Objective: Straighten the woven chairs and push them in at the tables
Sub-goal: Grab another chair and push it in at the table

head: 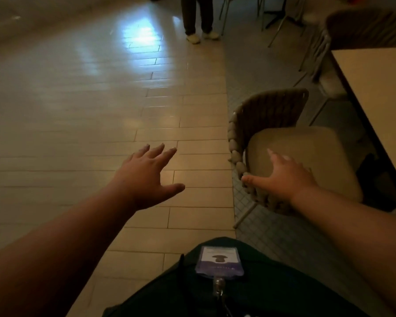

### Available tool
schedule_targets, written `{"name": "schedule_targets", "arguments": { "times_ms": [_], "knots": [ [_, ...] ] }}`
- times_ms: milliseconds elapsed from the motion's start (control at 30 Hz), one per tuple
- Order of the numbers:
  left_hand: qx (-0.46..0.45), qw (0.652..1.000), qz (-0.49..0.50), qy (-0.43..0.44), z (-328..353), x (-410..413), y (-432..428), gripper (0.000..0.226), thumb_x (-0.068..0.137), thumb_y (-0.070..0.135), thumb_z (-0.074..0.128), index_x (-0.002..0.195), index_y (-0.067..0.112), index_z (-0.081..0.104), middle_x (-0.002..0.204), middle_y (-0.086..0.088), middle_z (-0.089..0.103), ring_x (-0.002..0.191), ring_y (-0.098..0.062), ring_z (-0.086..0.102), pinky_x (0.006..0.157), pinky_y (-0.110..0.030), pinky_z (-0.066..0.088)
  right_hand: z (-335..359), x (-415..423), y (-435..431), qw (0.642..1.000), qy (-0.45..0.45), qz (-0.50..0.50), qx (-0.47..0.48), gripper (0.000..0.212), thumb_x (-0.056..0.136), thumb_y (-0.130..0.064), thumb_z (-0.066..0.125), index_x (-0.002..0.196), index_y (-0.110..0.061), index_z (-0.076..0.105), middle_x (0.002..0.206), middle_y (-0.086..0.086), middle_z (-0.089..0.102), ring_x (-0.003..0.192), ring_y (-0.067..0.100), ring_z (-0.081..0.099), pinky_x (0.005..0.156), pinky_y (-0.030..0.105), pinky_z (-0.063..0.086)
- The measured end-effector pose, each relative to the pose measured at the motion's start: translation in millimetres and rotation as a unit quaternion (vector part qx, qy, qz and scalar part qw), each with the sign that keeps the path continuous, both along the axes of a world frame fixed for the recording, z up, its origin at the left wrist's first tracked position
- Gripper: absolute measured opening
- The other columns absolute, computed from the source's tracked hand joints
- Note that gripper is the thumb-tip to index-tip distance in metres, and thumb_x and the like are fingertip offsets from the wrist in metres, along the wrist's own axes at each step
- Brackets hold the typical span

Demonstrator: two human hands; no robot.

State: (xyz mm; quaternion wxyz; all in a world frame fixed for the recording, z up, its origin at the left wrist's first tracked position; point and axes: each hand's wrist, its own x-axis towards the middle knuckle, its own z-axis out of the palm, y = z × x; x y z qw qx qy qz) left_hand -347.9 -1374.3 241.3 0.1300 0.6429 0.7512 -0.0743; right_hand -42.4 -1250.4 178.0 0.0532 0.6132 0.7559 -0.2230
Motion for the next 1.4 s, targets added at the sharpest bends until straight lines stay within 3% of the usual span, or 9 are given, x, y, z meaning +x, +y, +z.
{"name": "schedule_targets", "arguments": {
  "times_ms": [133,300,533,633,900,1000,1133,1300,1400],
  "knots": [
    [-0.004,1.000,-0.019,0.000,5,-53,52,0.102,0.080,0.085,0.044,0.162,0.040,0.003,0.171,0.003,0.008,0.157,-0.029,0.004,0.126,-0.050,0.017,6,-56,50,1.000,0.004,-0.005,-0.014,0.134,0.054,-0.105,0.039,0.163,-0.030,0.015,0.163,0.011,0.034,0.147,0.037,0.035,0.117,0.060,0.031],
    [-0.018,0.994,-0.104,0.001,-5,-103,144,0.101,0.081,0.084,0.044,0.161,0.042,0.001,0.171,0.004,0.005,0.157,-0.028,0.001,0.127,-0.051,0.012,-8,-95,97,0.998,-0.001,-0.054,-0.025,0.136,0.052,-0.107,0.036,0.163,-0.030,0.015,0.163,0.011,0.035,0.146,0.036,0.037,0.116,0.060,0.034],
    [-0.036,0.960,-0.279,0.016,-21,-159,275,0.101,0.083,0.083,0.047,0.161,0.042,-0.002,0.171,0.004,0.002,0.157,-0.028,-0.002,0.124,-0.049,0.006,-35,-131,117,0.966,-0.030,-0.247,-0.065,0.147,0.041,-0.113,0.026,0.163,-0.032,0.014,0.164,0.012,0.033,0.146,0.036,0.037,0.116,0.061,0.032],
    [-0.065,0.937,-0.340,0.042,-30,-173,322,0.102,0.082,0.085,0.046,0.161,0.042,-0.003,0.171,0.003,0.001,0.157,-0.029,-0.002,0.125,-0.052,0.008,-38,-149,111,0.942,-0.013,-0.321,-0.092,0.142,0.046,-0.111,0.035,0.163,-0.033,0.013,0.164,0.011,0.032,0.146,0.036,0.037,0.117,0.058,0.032],
    [-0.079,0.881,-0.464,0.037,-71,-101,433,0.101,0.082,0.085,0.044,0.161,0.041,-0.003,0.171,0.004,0.003,0.158,-0.026,0.000,0.126,-0.049,0.011,-71,-129,107,0.891,-0.028,-0.436,-0.120,0.153,0.035,-0.115,0.024,0.163,-0.031,0.016,0.164,0.008,0.033,0.146,0.033,0.037,0.117,0.055,0.033],
    [-0.086,0.883,-0.462,0.015,-93,-80,460,0.100,0.084,0.083,0.047,0.161,0.041,0.001,0.171,0.004,0.004,0.158,-0.025,0.002,0.126,-0.048,0.013,-89,-119,114,0.869,-0.012,-0.481,-0.116,0.150,0.035,-0.116,0.028,0.161,-0.035,0.022,0.161,0.006,0.036,0.143,0.031,0.041,0.114,0.050,0.039],
    [-0.112,0.854,-0.506,0.039,-127,-56,500,0.105,0.081,0.083,0.052,0.161,0.040,0.000,0.172,0.003,0.001,0.158,-0.026,0.000,0.126,-0.049,0.012,-121,-122,118,0.835,0.031,-0.534,-0.131,0.143,0.039,-0.114,0.039,0.158,-0.036,0.030,0.158,0.005,0.042,0.140,0.027,0.045,0.110,0.045,0.044],
    [-0.092,0.774,-0.624,0.061,-170,2,561,0.112,0.072,0.087,0.056,0.161,0.041,0.006,0.171,0.003,0.008,0.157,-0.030,0.005,0.125,-0.051,0.013,-151,-137,136,0.804,-0.042,-0.566,-0.177,0.145,0.036,-0.114,0.035,0.161,-0.042,0.019,0.165,-0.001,0.030,0.149,0.029,0.031,0.117,0.047,0.033],
    [-0.078,0.735,-0.670,0.077,-199,39,588,0.121,0.062,0.093,0.056,0.161,0.039,0.013,0.170,0.003,0.015,0.156,-0.031,0.009,0.124,-0.056,0.015,-164,-143,149,0.769,-0.003,-0.614,-0.178,0.149,0.033,-0.113,0.037,0.161,-0.039,0.020,0.167,0.001,0.024,0.152,0.030,0.023,0.121,0.050,0.026]
  ]
}}
